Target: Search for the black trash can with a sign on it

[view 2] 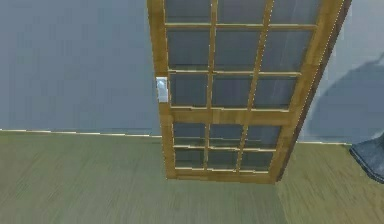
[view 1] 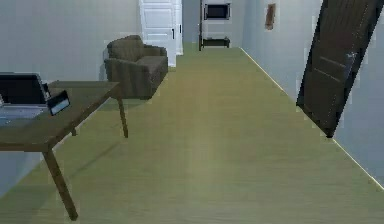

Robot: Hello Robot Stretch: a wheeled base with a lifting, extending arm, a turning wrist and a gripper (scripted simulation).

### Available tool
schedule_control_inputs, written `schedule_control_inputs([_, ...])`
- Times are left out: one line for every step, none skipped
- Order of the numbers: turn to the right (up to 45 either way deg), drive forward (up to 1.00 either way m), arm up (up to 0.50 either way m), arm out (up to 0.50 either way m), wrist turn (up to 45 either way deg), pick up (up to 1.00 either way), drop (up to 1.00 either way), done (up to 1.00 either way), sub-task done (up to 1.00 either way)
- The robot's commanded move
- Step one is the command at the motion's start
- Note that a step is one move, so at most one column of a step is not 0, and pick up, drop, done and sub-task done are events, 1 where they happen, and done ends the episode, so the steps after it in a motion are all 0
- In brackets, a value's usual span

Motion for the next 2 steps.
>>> schedule_control_inputs([0.0,1.0,0.0,0.0,0.0,0.0,0.0,0.0,0.0])
schedule_control_inputs([0.0,1.0,0.0,0.0,0.0,0.0,0.0,0.0,0.0])
